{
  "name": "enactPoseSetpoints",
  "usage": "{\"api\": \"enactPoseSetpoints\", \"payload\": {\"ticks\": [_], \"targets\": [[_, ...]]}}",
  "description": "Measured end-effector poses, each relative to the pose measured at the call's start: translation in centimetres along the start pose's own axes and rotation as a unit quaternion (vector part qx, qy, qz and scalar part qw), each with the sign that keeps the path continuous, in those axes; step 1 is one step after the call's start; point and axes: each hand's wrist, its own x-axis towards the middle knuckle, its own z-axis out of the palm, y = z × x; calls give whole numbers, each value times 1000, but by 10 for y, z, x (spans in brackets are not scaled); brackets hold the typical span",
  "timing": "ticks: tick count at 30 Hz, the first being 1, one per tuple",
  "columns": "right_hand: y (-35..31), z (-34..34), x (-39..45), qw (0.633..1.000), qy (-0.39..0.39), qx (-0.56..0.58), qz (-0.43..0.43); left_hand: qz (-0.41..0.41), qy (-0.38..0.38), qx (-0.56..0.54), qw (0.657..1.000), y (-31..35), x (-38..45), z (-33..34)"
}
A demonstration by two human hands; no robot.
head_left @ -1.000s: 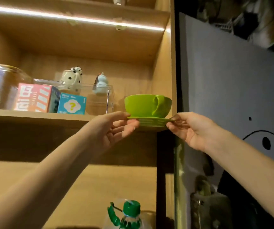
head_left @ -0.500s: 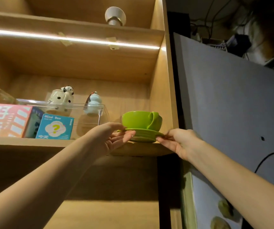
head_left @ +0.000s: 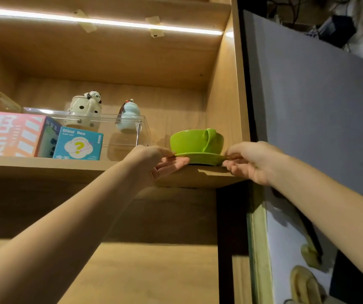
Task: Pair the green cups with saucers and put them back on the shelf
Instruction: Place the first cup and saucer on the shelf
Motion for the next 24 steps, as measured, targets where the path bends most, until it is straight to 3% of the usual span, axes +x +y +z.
{"api": "enactPoseSetpoints", "payload": {"ticks": [3,6,19,24], "targets": [[-4,-5,-6,998,-42,-43,18,15,15,-43,999,0,0,6],[-4,-5,-7,996,-61,-70,12,41,27,-20,999,-3,1,11],[11,13,7,989,57,-118,-65,91,60,84,990,-16,14,14],[12,11,-6,991,12,-116,-71,101,32,130,986,-19,3,8]]}}
